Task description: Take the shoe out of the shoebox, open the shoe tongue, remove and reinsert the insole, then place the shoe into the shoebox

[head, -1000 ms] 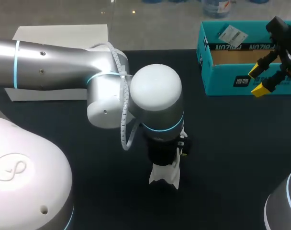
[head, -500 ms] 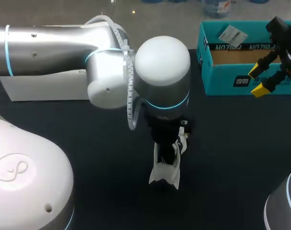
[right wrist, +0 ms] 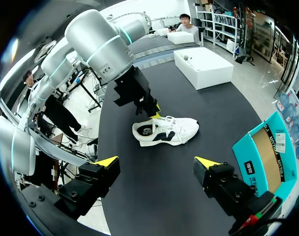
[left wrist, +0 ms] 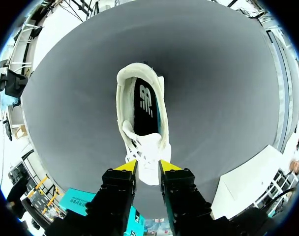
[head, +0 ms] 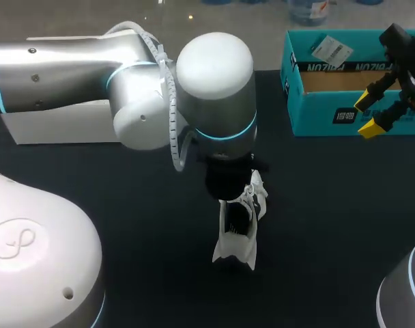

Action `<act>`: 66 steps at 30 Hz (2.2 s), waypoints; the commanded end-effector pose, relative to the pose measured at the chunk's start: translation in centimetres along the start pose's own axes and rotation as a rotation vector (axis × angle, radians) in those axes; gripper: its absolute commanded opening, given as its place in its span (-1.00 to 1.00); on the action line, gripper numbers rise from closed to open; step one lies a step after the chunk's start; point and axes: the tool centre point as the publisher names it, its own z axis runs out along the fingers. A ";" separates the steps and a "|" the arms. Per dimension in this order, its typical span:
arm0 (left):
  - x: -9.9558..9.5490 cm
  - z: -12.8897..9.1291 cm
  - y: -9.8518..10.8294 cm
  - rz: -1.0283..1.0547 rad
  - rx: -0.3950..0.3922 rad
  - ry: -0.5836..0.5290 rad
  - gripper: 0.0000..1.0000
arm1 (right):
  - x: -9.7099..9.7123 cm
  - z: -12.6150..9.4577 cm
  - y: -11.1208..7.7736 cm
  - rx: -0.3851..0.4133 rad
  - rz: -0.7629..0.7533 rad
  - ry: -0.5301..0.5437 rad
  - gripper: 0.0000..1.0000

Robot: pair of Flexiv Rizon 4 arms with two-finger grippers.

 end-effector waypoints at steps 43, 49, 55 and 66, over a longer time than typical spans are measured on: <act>0.2 5.8 -2.7 -0.025 0.032 0.004 -1.00 | -0.1 0.1 0.1 0.003 0.000 0.001 1.00; 0.5 5.7 -3.3 -0.011 0.034 0.014 -1.00 | -0.1 0.1 0.1 0.003 0.000 0.001 1.00; 0.6 3.9 -2.6 -0.114 0.061 -0.010 -1.00 | -0.1 0.1 0.1 0.003 0.000 0.001 1.00; 2.5 1.4 -3.6 -0.359 0.173 0.011 -1.00 | -0.1 0.1 0.1 0.003 0.000 0.001 1.00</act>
